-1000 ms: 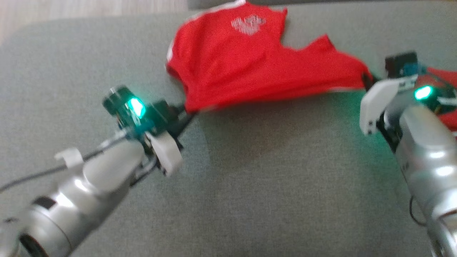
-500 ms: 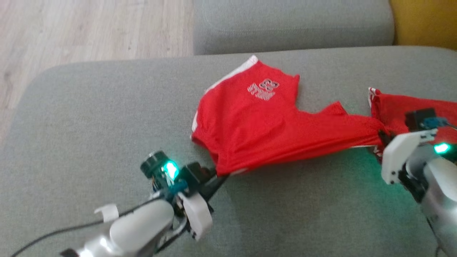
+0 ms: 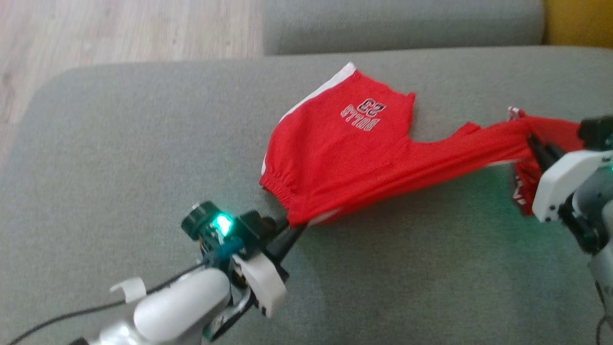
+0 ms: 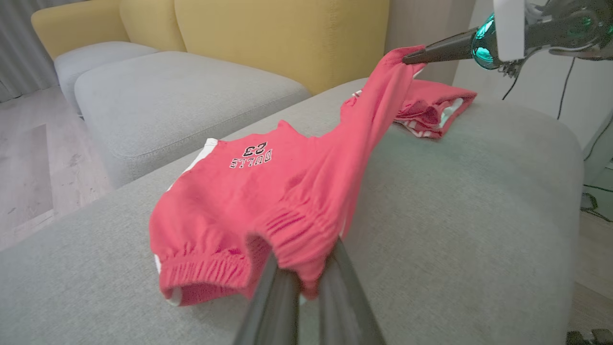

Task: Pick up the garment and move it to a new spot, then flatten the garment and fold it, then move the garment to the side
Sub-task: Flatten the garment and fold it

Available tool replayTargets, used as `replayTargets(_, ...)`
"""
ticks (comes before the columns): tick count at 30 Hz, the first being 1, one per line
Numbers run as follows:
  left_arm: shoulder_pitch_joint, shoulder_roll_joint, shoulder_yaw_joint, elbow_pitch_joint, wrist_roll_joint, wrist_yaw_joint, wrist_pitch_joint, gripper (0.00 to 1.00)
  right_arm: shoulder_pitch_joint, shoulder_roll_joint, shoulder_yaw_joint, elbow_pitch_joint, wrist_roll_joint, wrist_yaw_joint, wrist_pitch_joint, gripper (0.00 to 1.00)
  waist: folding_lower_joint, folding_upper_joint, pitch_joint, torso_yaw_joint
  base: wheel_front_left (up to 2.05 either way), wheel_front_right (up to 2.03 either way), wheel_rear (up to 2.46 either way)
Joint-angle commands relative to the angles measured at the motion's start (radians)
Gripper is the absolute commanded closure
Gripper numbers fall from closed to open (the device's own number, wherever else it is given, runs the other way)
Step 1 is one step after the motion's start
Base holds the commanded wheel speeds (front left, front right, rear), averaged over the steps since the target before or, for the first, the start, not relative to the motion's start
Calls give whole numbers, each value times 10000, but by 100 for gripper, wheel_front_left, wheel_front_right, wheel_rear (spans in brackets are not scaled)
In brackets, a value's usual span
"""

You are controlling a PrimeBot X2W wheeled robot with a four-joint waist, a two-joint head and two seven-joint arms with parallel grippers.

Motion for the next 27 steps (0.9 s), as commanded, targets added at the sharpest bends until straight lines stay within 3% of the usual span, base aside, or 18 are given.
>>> replayTargets(1,-686,405,575,-164,-56,110,-22,100,-361,-186,-171,-368,-167,-11,71,100,0,-1,316,163,0,0,0)
replayTargets(6,-1300,363,908,-66,-170,49,60,100,-1062,301,-767,-1140,-956,-11,665,100,0,-1,1077,553,0,0,0)
replayTargets(11,-1940,198,1138,287,-279,-154,159,100,-2197,683,-933,-1125,-1508,-11,963,100,0,-1,1800,1000,0,0,0)
replayTargets(27,-3388,-758,1442,1886,-403,-761,-79,100,-5734,1113,-65,1953,-2576,-11,638,100,0,-1,3524,2111,0,0,0)
